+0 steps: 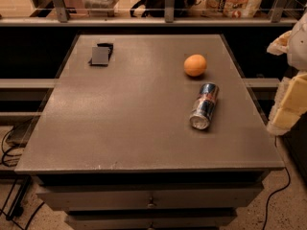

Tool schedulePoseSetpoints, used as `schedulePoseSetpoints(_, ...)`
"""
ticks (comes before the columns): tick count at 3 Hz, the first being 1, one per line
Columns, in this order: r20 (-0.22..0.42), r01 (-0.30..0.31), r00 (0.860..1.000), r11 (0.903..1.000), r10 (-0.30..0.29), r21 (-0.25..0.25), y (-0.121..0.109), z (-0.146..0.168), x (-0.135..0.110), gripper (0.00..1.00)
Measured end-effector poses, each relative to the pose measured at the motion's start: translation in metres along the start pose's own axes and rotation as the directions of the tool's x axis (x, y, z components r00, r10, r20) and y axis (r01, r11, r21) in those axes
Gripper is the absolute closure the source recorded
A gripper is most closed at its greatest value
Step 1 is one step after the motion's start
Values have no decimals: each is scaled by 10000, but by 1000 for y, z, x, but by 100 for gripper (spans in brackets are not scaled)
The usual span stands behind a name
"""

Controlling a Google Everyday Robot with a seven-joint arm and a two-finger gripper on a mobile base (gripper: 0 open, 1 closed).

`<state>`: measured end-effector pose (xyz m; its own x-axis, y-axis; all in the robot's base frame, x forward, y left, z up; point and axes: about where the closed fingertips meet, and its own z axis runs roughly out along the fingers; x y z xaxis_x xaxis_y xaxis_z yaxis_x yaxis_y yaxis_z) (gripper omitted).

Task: Pick redbull can

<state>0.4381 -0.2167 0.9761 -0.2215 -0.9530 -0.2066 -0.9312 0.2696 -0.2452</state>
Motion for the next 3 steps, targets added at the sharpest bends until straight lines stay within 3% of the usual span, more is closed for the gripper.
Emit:
schedulePoseSetpoints(1,5,1,10000,10000,-1,13,0,0,0,0)
schedulePoseSetpoints(2,669,-59,9977,10000,61,-37,-4,12,-10,0)
schedulePoseSetpoints(3,1810,-800,9798,9962,848,-339,-9,41,-26,0)
